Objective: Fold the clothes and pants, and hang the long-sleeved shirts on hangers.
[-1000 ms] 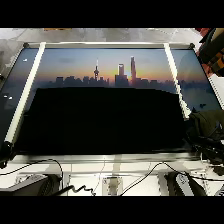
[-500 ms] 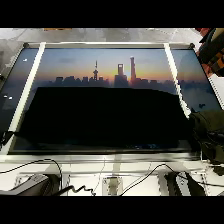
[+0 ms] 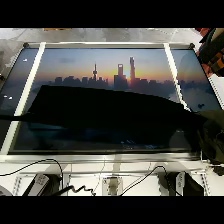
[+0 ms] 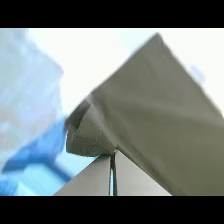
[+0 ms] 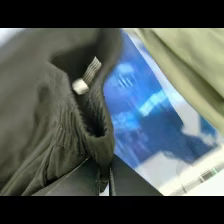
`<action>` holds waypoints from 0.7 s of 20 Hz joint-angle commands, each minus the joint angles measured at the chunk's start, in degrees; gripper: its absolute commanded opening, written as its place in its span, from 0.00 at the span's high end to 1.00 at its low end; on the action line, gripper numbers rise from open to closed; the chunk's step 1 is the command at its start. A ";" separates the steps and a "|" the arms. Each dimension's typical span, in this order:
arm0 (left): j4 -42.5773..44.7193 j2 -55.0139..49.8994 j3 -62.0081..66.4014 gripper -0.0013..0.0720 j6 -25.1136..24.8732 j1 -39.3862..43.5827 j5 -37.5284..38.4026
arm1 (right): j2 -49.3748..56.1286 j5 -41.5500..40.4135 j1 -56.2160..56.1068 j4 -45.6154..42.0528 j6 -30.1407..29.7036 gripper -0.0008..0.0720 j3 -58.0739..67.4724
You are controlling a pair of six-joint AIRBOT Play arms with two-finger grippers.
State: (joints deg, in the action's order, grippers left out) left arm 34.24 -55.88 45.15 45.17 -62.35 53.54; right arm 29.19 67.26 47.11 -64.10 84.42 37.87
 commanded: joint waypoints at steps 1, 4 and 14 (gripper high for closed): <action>-1.29 -0.87 1.38 0.97 5.20 9.64 -13.49 | 1.75 -9.27 -5.03 2.67 3.85 0.96 0.76; -1.31 -6.91 4.33 0.97 7.61 19.41 -22.34 | 9.14 -20.44 -14.38 2.38 6.95 0.96 0.76; -1.33 -38.56 29.40 0.97 17.42 35.34 -28.41 | 44.59 -41.79 -25.83 2.82 17.35 0.96 15.85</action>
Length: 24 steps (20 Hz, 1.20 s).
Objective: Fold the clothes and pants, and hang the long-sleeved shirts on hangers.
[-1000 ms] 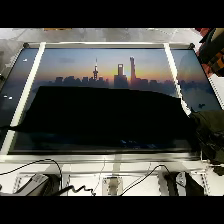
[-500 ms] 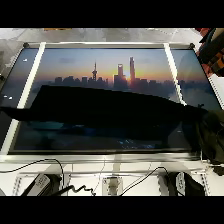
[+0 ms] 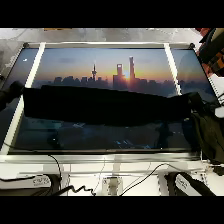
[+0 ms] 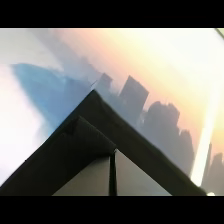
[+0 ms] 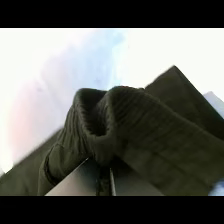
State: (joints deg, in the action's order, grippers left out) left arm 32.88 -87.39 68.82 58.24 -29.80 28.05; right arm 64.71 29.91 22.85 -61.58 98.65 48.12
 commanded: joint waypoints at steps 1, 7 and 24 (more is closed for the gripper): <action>0.00 -8.31 6.29 0.97 6.14 2.82 -3.91 | 11.80 -4.68 -1.42 0.28 4.92 0.96 7.48; 0.04 -10.58 6.67 0.63 7.17 3.41 -9.20 | 20.96 -10.01 -1.97 2.14 9.16 0.79 11.74; 28.09 1.51 2.14 0.04 15.06 -13.49 40.00 | 17.00 7.19 -1.84 -3.61 -1.38 0.04 11.76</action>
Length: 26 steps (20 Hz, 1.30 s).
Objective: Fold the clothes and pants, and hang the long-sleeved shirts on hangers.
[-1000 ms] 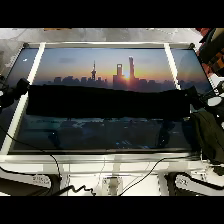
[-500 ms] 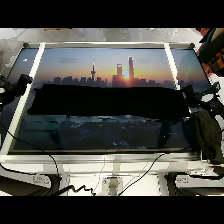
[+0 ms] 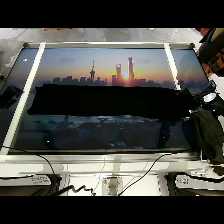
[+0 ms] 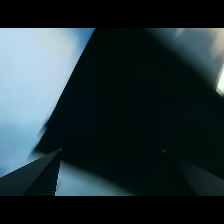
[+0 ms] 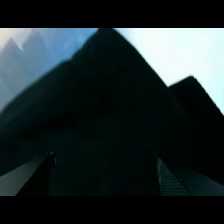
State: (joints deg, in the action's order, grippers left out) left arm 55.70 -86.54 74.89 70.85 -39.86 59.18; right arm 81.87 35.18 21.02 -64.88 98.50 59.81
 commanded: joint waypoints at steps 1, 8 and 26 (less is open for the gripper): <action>4.59 0.63 -6.62 0.04 2.47 -3.72 7.48 | -0.15 2.49 -0.07 -0.24 -3.19 0.04 0.07; -11.52 -2.89 -15.96 0.04 2.45 -0.22 -10.75 | -0.15 4.59 -4.31 0.17 -11.26 0.04 0.07; -11.41 -6.97 -0.94 0.97 -10.91 17.49 -32.72 | 0.98 -7.13 -28.37 0.15 -11.17 0.95 9.73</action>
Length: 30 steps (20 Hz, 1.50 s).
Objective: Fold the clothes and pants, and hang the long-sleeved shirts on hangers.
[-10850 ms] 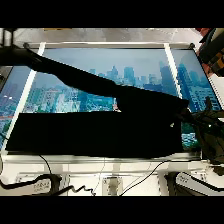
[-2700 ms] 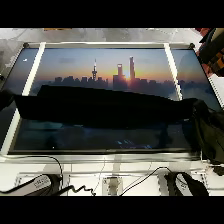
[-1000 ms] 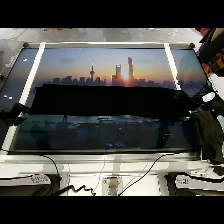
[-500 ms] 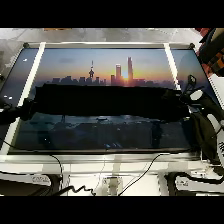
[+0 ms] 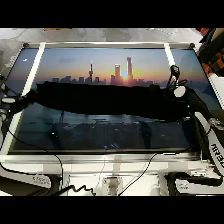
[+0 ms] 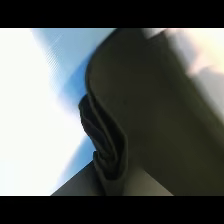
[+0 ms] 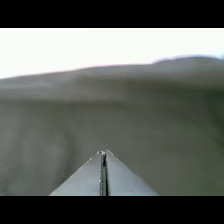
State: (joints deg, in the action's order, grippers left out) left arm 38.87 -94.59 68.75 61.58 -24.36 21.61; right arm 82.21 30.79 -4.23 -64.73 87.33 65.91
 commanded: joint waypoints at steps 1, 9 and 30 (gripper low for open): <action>7.76 2.45 7.34 0.97 -1.64 2.75 8.90 | 1.38 -3.04 -4.20 0.02 0.00 0.95 5.46; 9.35 20.61 10.03 0.97 -4.81 8.17 18.40 | 19.23 4.28 -18.05 8.28 0.46 0.96 24.68; -8.41 22.14 10.08 0.97 -4.92 19.17 22.01 | 38.64 15.19 -32.63 14.14 5.60 0.96 47.91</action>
State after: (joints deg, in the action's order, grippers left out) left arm 30.72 -70.41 78.81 56.75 -7.86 42.61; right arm 122.17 40.64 -40.12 -46.22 92.82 113.34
